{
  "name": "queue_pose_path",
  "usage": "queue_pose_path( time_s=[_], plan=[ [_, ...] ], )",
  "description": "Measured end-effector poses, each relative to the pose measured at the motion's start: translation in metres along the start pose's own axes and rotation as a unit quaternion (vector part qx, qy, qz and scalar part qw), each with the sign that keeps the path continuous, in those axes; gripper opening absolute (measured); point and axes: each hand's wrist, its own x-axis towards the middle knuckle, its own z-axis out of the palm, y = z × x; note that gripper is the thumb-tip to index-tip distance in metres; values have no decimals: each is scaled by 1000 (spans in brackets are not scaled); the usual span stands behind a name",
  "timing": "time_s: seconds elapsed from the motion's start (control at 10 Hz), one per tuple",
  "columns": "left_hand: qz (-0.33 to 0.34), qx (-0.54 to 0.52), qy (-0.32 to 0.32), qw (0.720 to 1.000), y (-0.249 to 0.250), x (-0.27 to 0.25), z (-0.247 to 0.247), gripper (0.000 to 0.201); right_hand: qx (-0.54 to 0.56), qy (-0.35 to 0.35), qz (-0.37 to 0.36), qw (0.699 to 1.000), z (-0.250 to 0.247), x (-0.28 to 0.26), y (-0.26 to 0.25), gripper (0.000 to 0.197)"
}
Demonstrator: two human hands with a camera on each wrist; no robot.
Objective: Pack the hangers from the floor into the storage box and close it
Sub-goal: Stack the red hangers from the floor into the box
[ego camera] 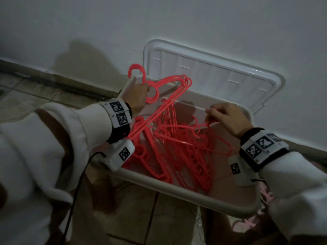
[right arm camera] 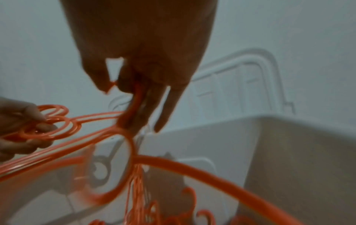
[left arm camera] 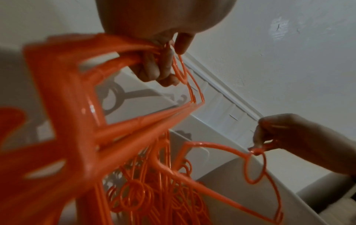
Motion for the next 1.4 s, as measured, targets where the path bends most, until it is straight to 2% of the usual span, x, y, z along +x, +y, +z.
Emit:
queue_pose_path(
  time_s=[0.1, 0.2, 0.3, 0.4, 0.5, 0.6, 0.7, 0.8, 0.9, 1.0, 1.1, 1.2, 1.3, 1.4],
  plan=[
    [-22, -111, 5, 994, 28, -40, -1, 24, -25, -42, -39, 998, 0, -1, -14, 36],
    [-17, -67, -58, 996, 31, -59, 11, 23, -28, -64, -58, 996, 7, 0, -29, 46],
    [23, 13, -143, 989, 29, -77, 20, 21, 56, -38, -68, 995, 12, 9, -39, 38],
    [21, -34, -231, 972, 28, -81, 22, 21, 128, -7, -70, 989, 15, 19, -43, 34],
    [35, 34, -285, 957, 25, -78, 26, 45, 175, -7, -83, 981, 24, 24, -52, 22],
    [27, 45, -275, 960, 22, -75, 27, 19, 217, -48, -108, 969, 39, 31, -52, 11],
    [2, 36, -247, 968, 20, -71, 23, 18, 159, -56, -111, 979, 44, 37, -46, 19],
    [-28, 30, -198, 979, 12, -58, 17, 19, 123, -74, -64, 988, 40, 40, -35, 55],
    [-33, 32, -186, 981, 8, -49, 12, 17, -81, -137, -32, 987, 44, 40, -23, 66],
    [-12, 43, -205, 978, 10, -48, 16, 19, -221, -127, -53, 965, 49, 39, -22, 47],
    [-19, 29, -219, 975, 9, -50, 23, 17, -256, -145, -101, 950, 49, 40, -26, 39],
    [-1, 34, -219, 975, 8, -48, 20, 31, -256, -159, -103, 948, 46, 40, -25, 34],
    [16, 55, -221, 973, 9, -46, 12, 9, -215, -143, -110, 960, 46, 43, -22, 30],
    [35, 97, -164, 981, 0, -42, 14, 18, -147, -151, -94, 973, 50, 46, -24, 29]
  ],
)
